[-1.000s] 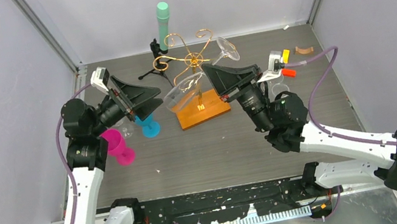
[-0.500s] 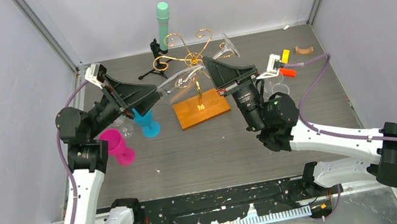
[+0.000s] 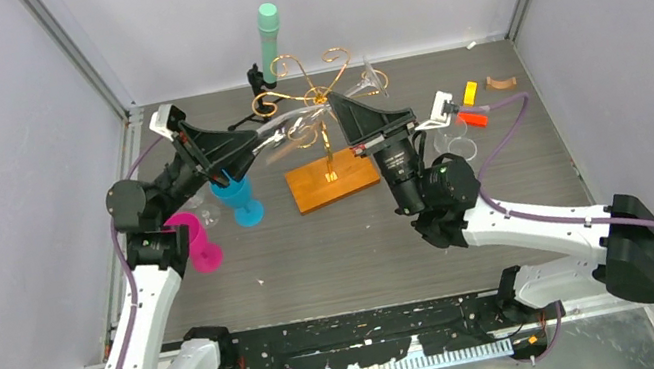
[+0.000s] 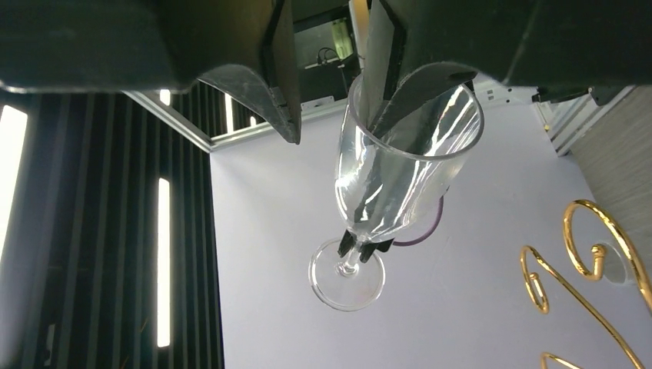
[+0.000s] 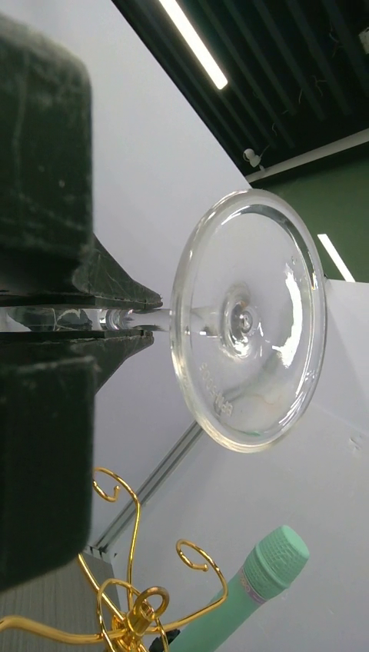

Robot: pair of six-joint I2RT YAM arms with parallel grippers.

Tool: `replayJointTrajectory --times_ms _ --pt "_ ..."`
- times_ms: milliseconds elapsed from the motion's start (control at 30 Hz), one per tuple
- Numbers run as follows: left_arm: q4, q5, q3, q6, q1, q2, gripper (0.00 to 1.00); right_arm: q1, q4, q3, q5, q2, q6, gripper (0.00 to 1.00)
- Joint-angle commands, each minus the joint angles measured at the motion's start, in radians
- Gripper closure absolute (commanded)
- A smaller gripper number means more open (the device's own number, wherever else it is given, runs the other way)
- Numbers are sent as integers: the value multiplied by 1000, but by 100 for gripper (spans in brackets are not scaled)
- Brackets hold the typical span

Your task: Take the wine glass off the wine glass rack

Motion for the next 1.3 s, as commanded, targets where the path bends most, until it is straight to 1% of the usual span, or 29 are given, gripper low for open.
replayJointTrajectory --times_ms 0,267,367,433,467,500,533,567,600,633,700,767,867,933,1000,1033,1067,1100,1133,1167,1200,1233,1267 --pt "128 -19 35 -32 -6 -8 67 6 25 24 -3 8 15 100" --pt "163 -33 38 9 -6 -3 100 6 -13 24 -23 -16 27 100" --pt "161 -35 44 35 -6 -2 100 6 -30 28 -32 -34 23 100" --pt "164 -36 51 54 -6 -2 100 6 -49 33 -42 -44 19 92" --pt "163 -36 57 68 -6 -2 100 6 -62 37 -50 -47 15 80" --pt "161 -35 64 81 -7 -1 100 6 -79 39 -56 -54 14 74" --pt "160 -37 72 96 -6 -1 100 6 -89 45 -59 -57 10 61" --pt "160 -39 80 115 -6 0 100 6 -111 48 -67 -66 1 51" --pt "158 -40 93 127 -6 1 100 6 -124 52 -71 -71 -4 47" --pt "155 -42 100 133 -6 2 100 6 -155 58 -80 -83 -13 41" --pt "166 -51 117 129 -6 7 100 6 -208 66 -103 -107 -29 34" --pt "174 -52 139 131 -6 10 100 6 -254 68 -137 -133 -49 30" --pt "162 -29 171 149 -7 16 100 6 -294 53 -181 -187 -85 26" --pt "132 -2 191 183 -6 20 100 5 -326 39 -238 -228 -128 25" --pt "64 57 225 242 -6 25 100 6 -395 40 -289 -279 -185 24" --pt "20 99 246 300 -6 30 100 6 -460 49 -309 -296 -232 24" --pt "-38 143 274 357 -6 31 100 6 -540 55 -361 -337 -285 24" --pt "-127 199 307 420 -6 30 100 6 -583 67 -431 -380 -309 24" --pt "-257 238 338 521 -7 21 100 6 -673 87 -471 -423 -369 24" --pt "-384 255 360 619 -6 13 100 6 -796 122 -579 -442 -427 24" --pt "-516 262 388 723 -6 4 100 5 -874 146 -637 -475 -455 24" --pt "-639 268 415 822 -6 -1 100 6 -1028 206 -738 -486 -509 24" --pt "-745 273 439 937 -6 -1 100 5 -1113 236 -839 -502 -551 24"
